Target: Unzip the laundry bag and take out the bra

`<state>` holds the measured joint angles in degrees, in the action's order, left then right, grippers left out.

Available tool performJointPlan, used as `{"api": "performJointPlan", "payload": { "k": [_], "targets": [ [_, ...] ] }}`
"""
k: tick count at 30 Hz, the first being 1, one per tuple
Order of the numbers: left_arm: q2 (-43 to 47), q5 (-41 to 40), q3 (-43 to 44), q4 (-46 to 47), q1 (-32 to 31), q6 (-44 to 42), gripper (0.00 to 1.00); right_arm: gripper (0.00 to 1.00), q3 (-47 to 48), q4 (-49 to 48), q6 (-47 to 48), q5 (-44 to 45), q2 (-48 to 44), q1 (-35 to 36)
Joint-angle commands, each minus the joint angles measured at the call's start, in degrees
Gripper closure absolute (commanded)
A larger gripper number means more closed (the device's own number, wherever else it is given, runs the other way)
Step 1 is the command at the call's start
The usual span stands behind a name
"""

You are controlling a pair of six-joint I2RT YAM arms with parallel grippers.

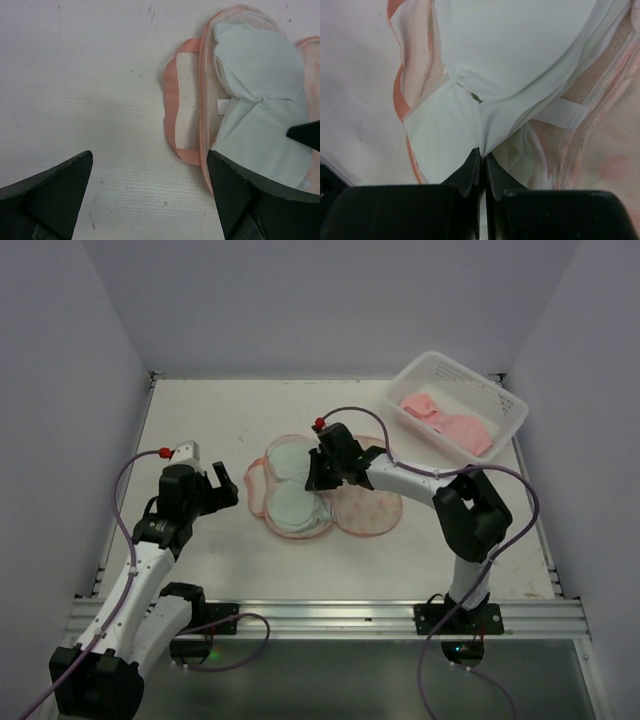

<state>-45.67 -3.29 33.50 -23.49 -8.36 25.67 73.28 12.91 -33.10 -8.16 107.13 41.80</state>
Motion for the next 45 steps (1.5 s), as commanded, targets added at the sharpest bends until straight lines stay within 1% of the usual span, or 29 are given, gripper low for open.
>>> {"api": "performJointPlan", "payload": {
  "k": [1,3,5,10,13,14,16,17,19,20,21,22,23,25,26,29,31,32,35,38,41,44,45],
  "targets": [
    [0.0,-0.6,-0.2,2.9,0.5,-1.7,0.0,1.0,2.6,-0.5,1.3,0.0,-9.5,0.3],
    [0.1,-0.6,-0.3,3.0,0.5,-1.7,0.0,1.0,4.1,0.6,1.6,1.5,-12.2,0.3],
    [-0.3,-0.5,-0.4,3.2,0.5,-1.6,0.0,1.0,7.7,3.5,1.5,5.6,-15.5,0.0],
    [-0.9,-0.4,-0.2,3.0,0.5,-1.7,0.0,1.0,16.3,9.5,-1.3,11.5,-19.7,-3.9],
    [-0.9,-0.5,-0.2,3.0,0.5,-1.7,0.0,1.0,22.2,12.0,-2.8,13.7,-21.4,-8.5],
    [-0.9,-0.7,-0.3,2.8,0.5,-1.7,0.0,1.0,23.0,12.8,-3.4,14.2,-22.2,-11.4],
    [-0.8,-0.8,-0.3,2.8,0.5,-1.7,0.0,1.0,25.0,13.5,-4.6,15.4,-22.9,-14.7],
    [-0.9,-0.9,-0.3,2.8,0.5,-1.7,0.0,1.0,25.5,13.8,-5.0,16.6,-23.5,-17.8],
    [-1.0,-1.2,-0.3,2.7,0.5,-1.6,0.0,1.0,26.6,13.9,-6.0,20.2,-24.0,-20.9],
    [-1.0,-1.3,-0.3,2.7,0.5,-1.6,0.0,1.0,26.7,13.9,-6.5,21.6,-24.2,-23.9],
    [-1.1,-1.5,-0.3,2.7,0.5,-1.5,0.0,1.0,26.7,13.8,-7.1,24.7,-24.4,-25.5],
    [-1.2,-1.5,-0.3,2.6,0.5,-1.5,0.0,1.0,26.7,13.9,-8.6,25.6,-24.3,-27.0],
    [-1.3,-1.5,-0.2,2.6,0.5,-1.4,0.0,1.0,26.7,13.9,-9.7,26.1,-24.3,-30.4],
    [-1.4,-1.4,-0.3,2.4,0.5,-1.4,0.0,1.0,26.4,13.7,-12.3,27.7,-23.4,-33.5],
    [-1.4,-1.5,-0.3,2.4,0.4,-1.4,0.0,1.0,26.4,13.8,-13.3,28.4,-22.9,-36.2],
    [-1.4,-1.6,-0.3,2.4,0.5,-1.3,0.0,1.0,26.0,13.0,-17.0,30.1,-20.3,-40.6],
    [-1.8,-1.7,-0.4,2.4,0.4,-1.4,0.0,1.0,25.3,11.5,-19.1,31.2,-17.9,-41.5],
    [-1.9,-1.7,-0.4,2.3,0.4,-1.3,0.0,1.0,25.1,11.0,-19.8,32.8,-17.1,-43.5],
    [-2.2,-2.1,-0.1,1.9,0.4,-1.3,0.0,1.0,25.2,10.8,-23.7,37.0,-14.0,-44.9],
    [-2.1,-2.5,-0.1,1.6,0.4,-1.2,0.0,1.0,25.0,10.6,-27.8,38.7,-11.1,-46.1],
    [-1.6,-3.0,-0.3,1.3,0.4,-1.0,0.0,1.0,24.4,9.3,-31.4,38.5,-8.5,-46.4],
    [-1.5,-3.6,-0.4,1.2,0.4,-0.8,0.0,1.0,23.1,6.5,-34.8,34.4,-4.3,-46.5],
    [-1.5,-3.7,-0.3,1.1,0.4,-0.8,0.0,1.0,22.3,5.0,-35.8,31.5,-2.5,-46.4]
  ]
}}
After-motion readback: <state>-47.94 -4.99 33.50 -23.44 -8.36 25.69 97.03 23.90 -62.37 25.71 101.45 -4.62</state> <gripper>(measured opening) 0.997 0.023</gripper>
